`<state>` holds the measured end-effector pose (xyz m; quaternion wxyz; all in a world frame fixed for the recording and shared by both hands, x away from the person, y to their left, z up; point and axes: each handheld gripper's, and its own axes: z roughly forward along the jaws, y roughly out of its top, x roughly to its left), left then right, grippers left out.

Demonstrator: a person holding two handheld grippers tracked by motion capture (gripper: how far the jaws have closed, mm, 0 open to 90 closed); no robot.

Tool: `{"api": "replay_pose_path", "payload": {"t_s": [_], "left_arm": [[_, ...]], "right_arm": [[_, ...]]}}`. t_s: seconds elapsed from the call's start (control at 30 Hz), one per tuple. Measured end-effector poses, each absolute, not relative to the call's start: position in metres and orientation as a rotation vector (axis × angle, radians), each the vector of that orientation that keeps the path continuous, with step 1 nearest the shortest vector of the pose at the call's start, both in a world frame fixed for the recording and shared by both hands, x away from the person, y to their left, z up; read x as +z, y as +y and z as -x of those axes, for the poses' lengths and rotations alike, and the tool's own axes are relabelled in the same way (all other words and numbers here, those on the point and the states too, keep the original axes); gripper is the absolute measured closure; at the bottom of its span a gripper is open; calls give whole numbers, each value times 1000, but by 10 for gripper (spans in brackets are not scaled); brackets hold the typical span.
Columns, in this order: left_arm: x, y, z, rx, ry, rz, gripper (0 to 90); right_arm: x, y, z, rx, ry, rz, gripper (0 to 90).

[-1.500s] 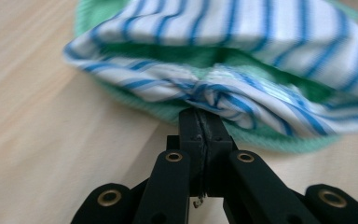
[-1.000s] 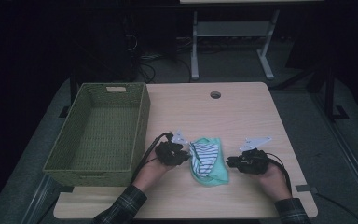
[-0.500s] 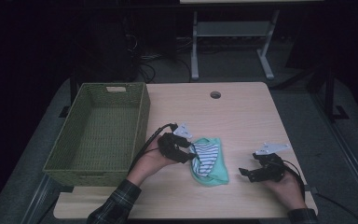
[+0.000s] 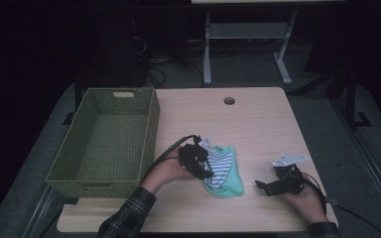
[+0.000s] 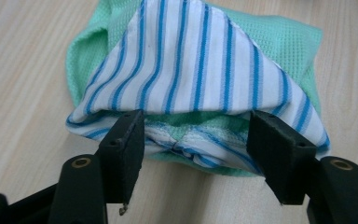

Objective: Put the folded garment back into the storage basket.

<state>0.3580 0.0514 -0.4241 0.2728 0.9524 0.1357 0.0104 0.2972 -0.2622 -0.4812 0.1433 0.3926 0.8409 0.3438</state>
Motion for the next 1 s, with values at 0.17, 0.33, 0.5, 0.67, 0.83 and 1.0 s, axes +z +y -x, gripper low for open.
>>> {"api": "replay_pose_path", "payload": {"t_s": [0.17,0.33,0.5,0.67,0.83,1.0], "left_arm": [[-433,48,-361,33,355,-2596,345],[-440,46,-361,50,336,-2629,334],[-448,46,-360,58,326,-2655,293],[-449,47,-359,56,342,-2647,294],[-448,47,-357,59,360,-2652,323],[-445,44,-352,43,370,-2670,441]], "right_arm": [[-482,-263,-297,1008,2416,-1132,29],[-483,-263,-297,1017,2412,-1131,29],[-483,-263,-297,1021,2410,-1124,30],[-483,-263,-297,1021,2410,-1126,30],[-483,-263,-297,1020,2410,-1129,30],[-483,-263,-297,1020,2411,-1127,30]]}}
